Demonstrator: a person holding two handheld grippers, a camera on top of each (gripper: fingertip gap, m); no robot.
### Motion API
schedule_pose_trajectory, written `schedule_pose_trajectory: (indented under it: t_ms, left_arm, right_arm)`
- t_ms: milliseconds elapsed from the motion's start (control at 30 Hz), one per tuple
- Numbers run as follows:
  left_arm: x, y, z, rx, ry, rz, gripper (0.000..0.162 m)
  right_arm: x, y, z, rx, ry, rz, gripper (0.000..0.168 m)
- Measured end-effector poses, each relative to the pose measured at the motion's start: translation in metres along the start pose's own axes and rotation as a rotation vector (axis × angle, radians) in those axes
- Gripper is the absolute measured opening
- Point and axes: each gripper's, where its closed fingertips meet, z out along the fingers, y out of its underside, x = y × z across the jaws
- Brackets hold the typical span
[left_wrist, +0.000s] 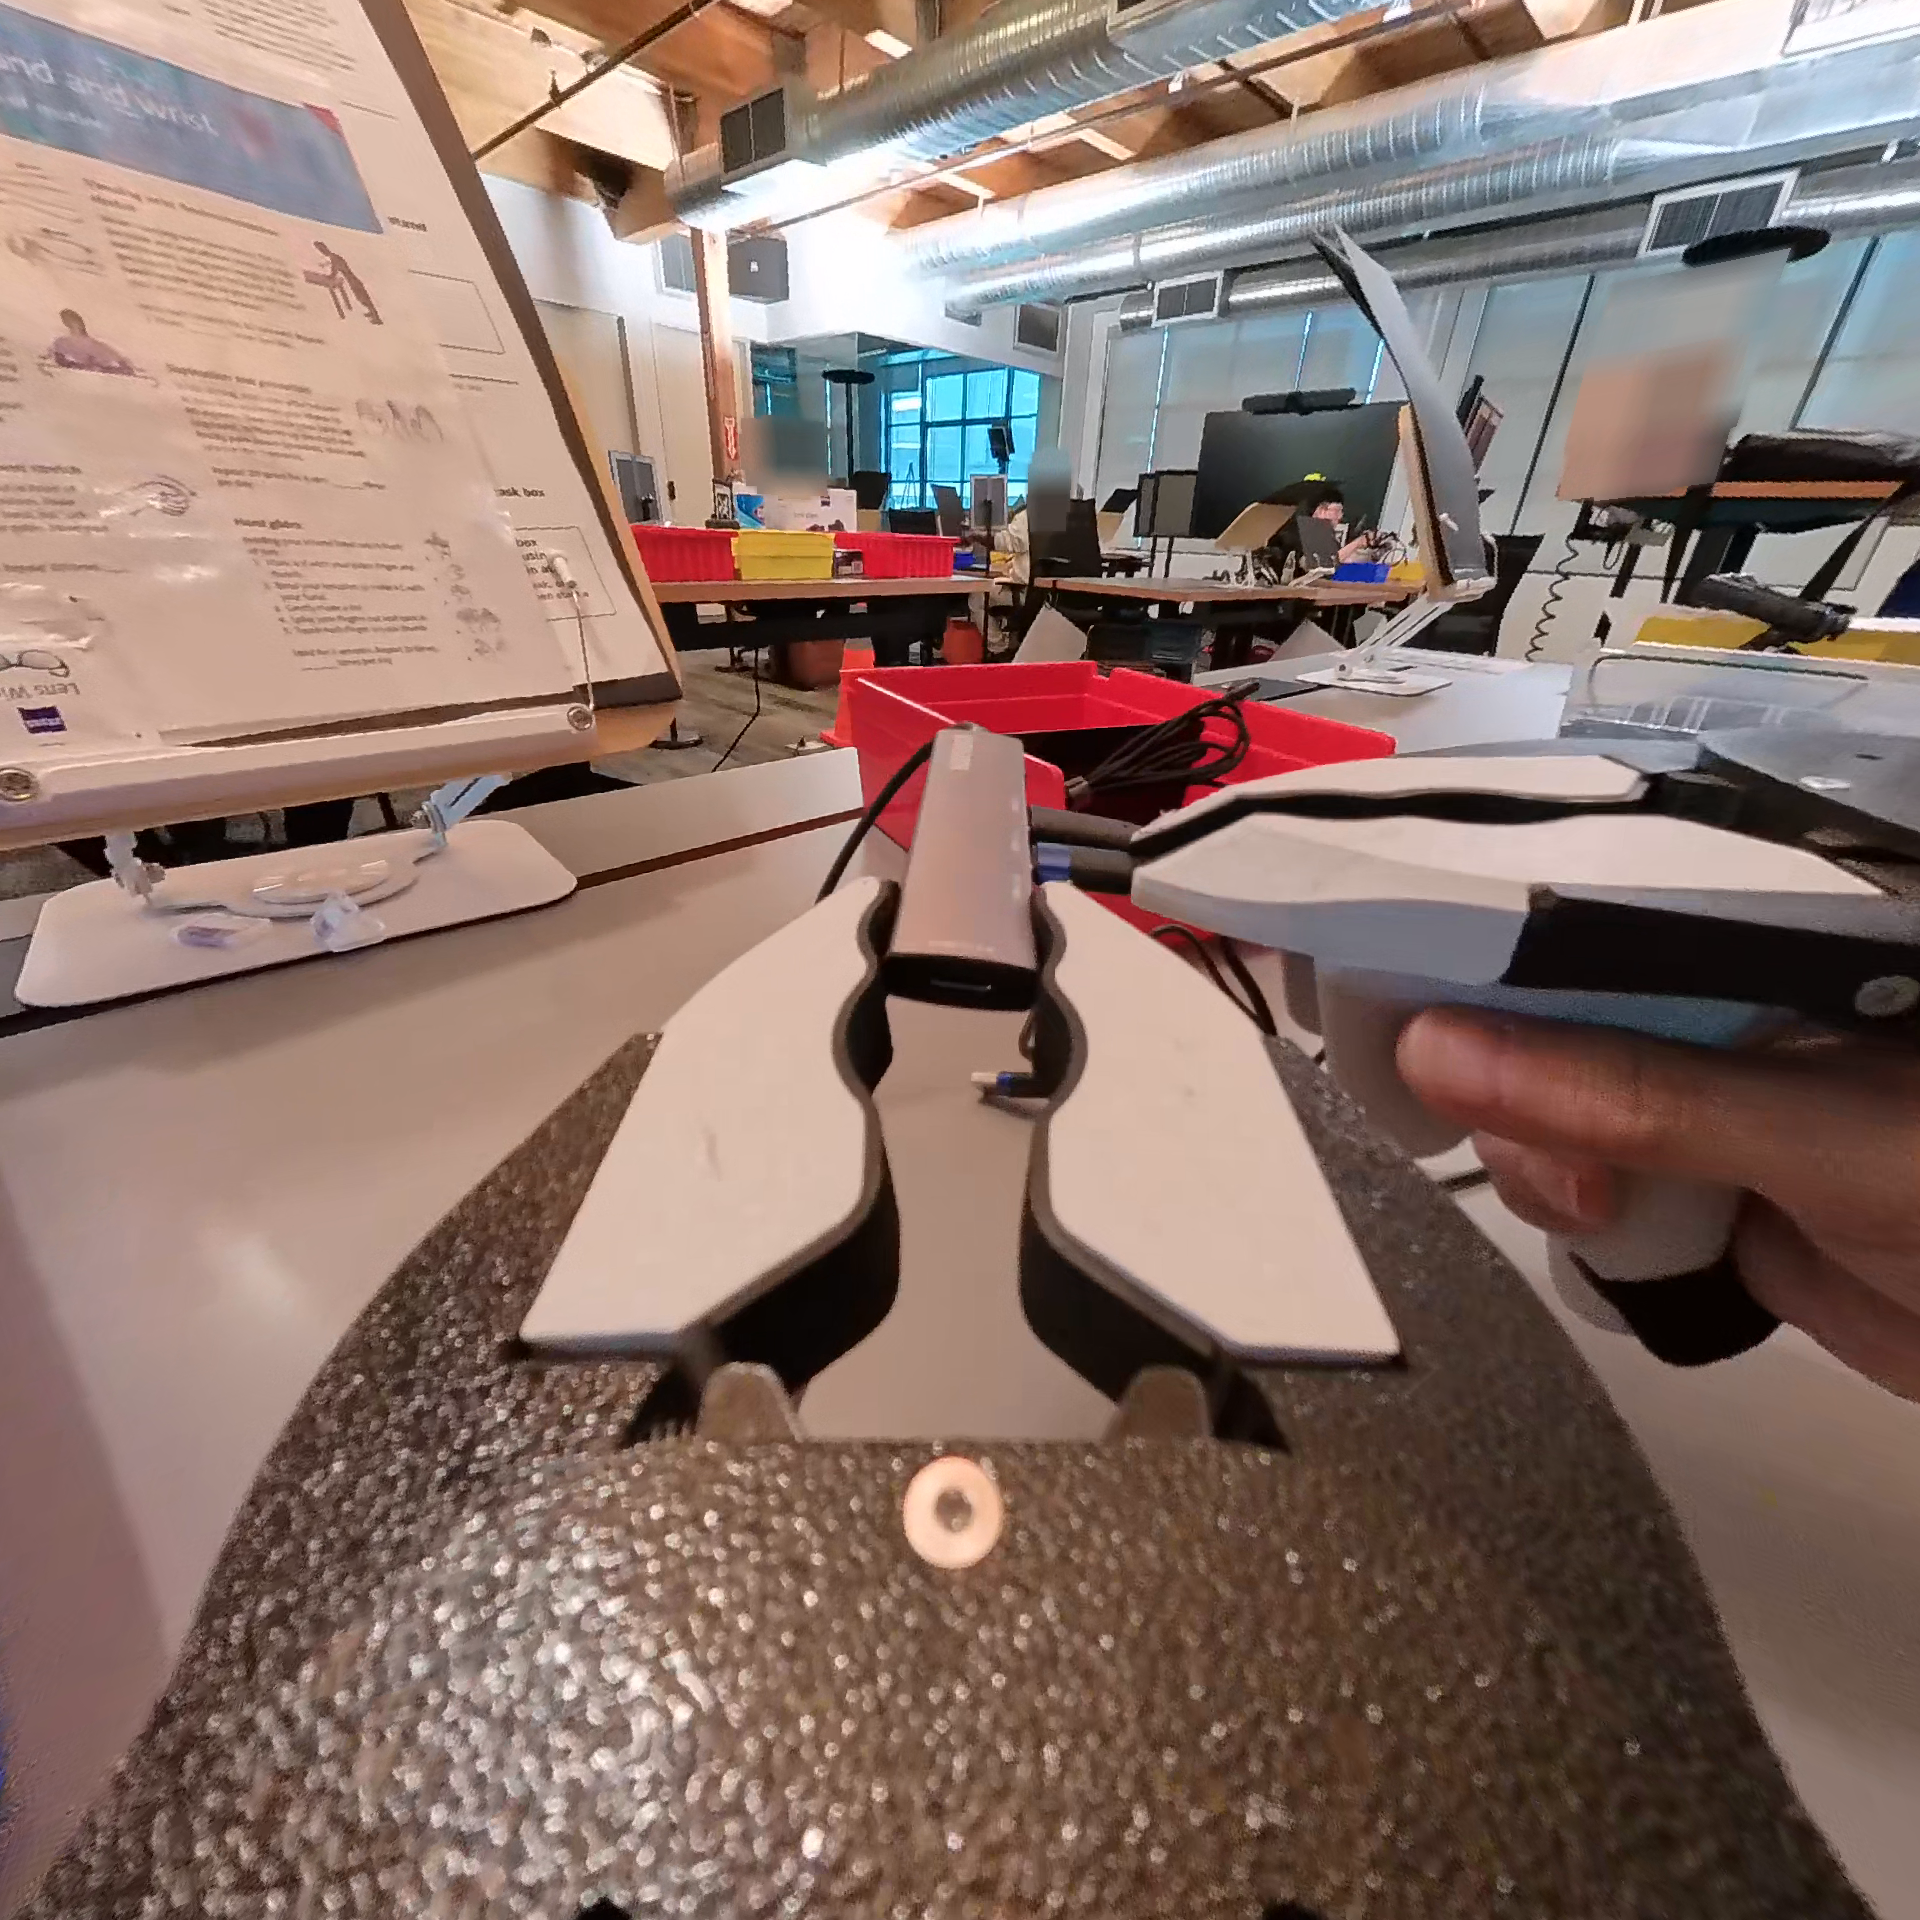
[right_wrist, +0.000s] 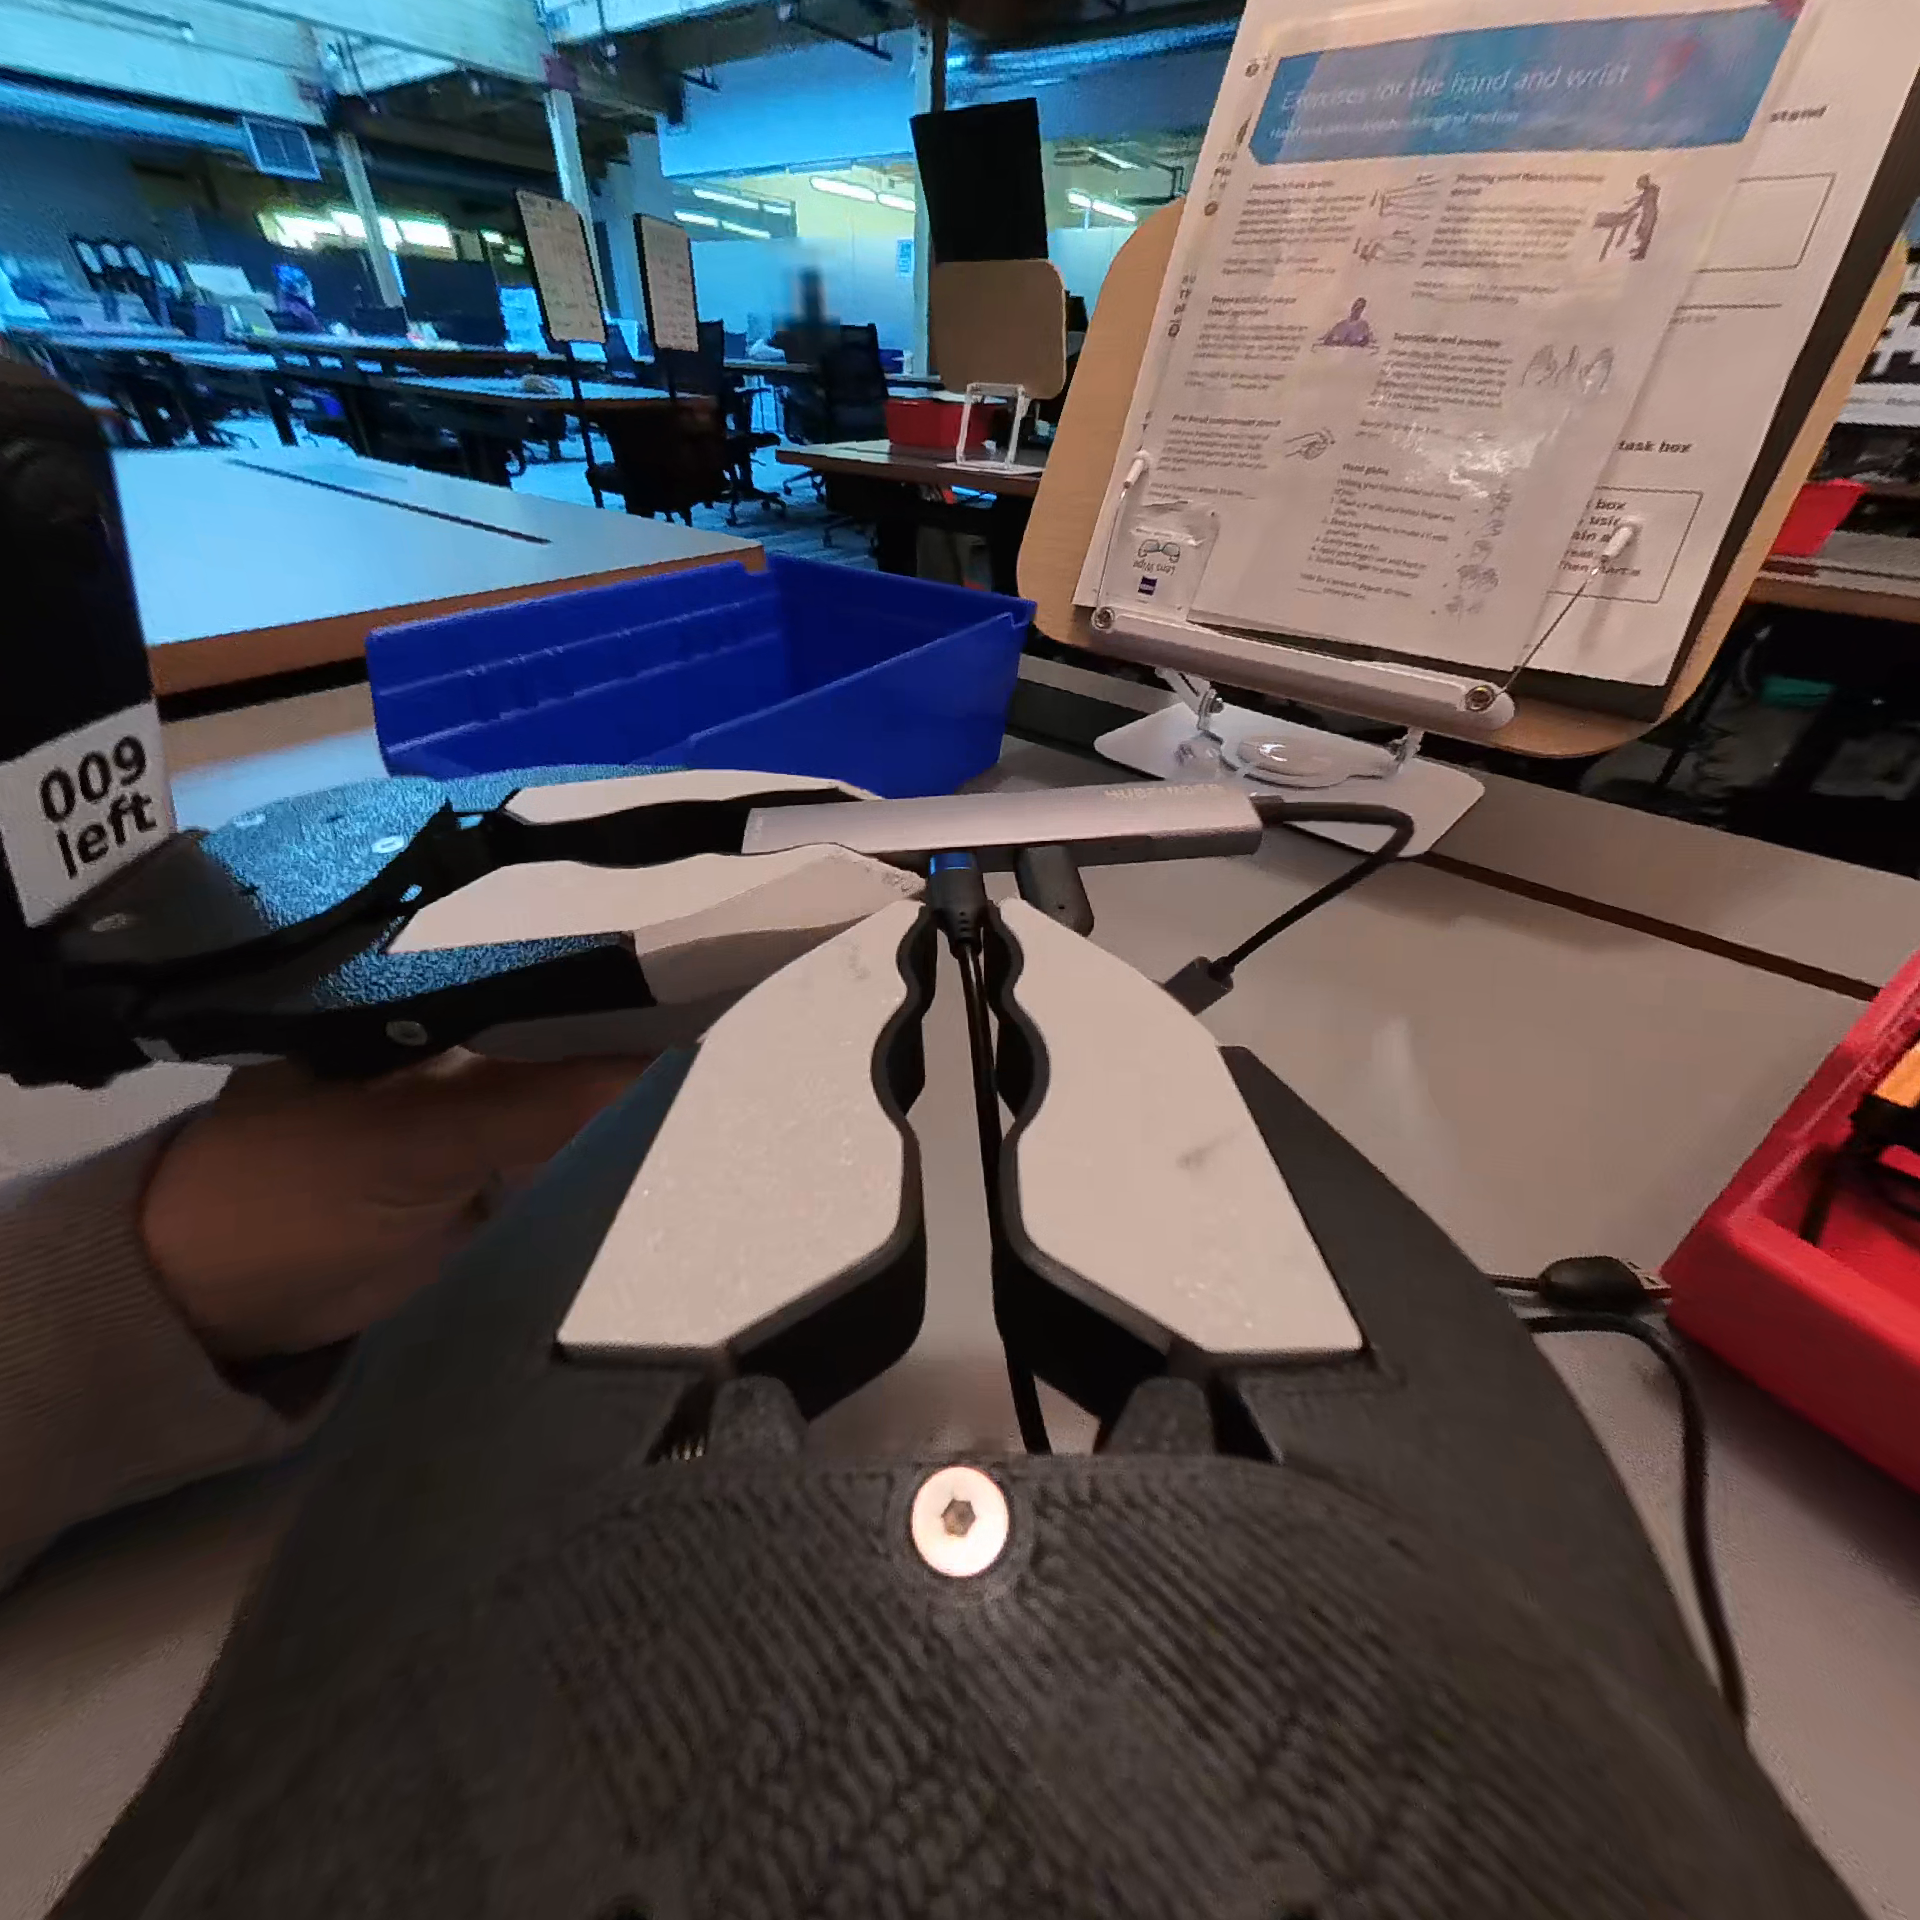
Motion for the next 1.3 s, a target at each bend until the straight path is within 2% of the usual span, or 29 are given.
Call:
schedule_pose_trajectory:
  t_ms: [33,300,433,567,667,800,867,900,933,1000,1133,1200,1300]
  left_arm:
    - [0.0,0.0,0.0,0.005,0.001,-0.005,0.023]
    - [-0.004,0.006,-0.002,-0.003,0.003,-0.014,0.023]
    - [-0.003,0.006,-0.002,-0.017,-0.044,0.072,0.024]
    - [0.004,0.008,0.002,-0.031,-0.03,0.075,0.024]
    - [0.011,0.004,0.004,-0.033,-0.033,0.079,0.024]
    - [0.018,0.006,0.004,-0.032,-0.008,0.08,0.024]
    - [-0.01,0.0,0.0,-0.012,-0.144,0.024,0.023]
    - [-0.027,-0.002,-0.004,-0.003,-0.15,-0.01,0.024]
    - [-0.038,-0.003,-0.008,-0.006,-0.137,-0.041,0.023]
    - [-0.035,-0.009,-0.012,0.025,-0.126,-0.055,0.023]
    - [-0.007,0.003,0.001,-0.02,-0.039,0.022,0.024]
    - [-0.005,0.008,0.002,-0.03,-0.021,-0.012,0.023]
    - [-0.009,0.009,0.001,-0.024,-0.02,-0.014,0.023]
  right_arm:
    - [0.0,0.0,0.0,0.009,-0.001,0.02,0.008]
    - [-0.003,0.006,0.003,0.035,-0.008,0.093,0.007]
    - [-0.002,0.007,0.0,0.016,0.009,0.069,0.006]
    - [0.003,0.01,-0.008,-0.047,-0.002,-0.018,0.006]
    - [0.005,0.007,-0.014,-0.046,-0.066,0.087,0.006]
    - [0.006,0.009,-0.023,-0.123,-0.061,-0.041,0.006]
    - [0.013,0.011,-0.036,-0.168,-0.066,-0.056,0.006]
    - [0.024,0.011,-0.047,-0.17,-0.022,-0.065,0.006]
    - [0.034,0.006,-0.057,-0.135,0.005,-0.013,0.006]
    - [0.036,-0.016,-0.071,-0.065,-0.103,0.137,0.006]
    - [0.063,-0.084,-0.087,0.103,-0.079,0.037,0.006]
    - [0.091,-0.119,-0.098,0.218,-0.026,0.001,0.006]
    - [0.139,-0.154,-0.109,0.288,0.054,0.015,0.006]
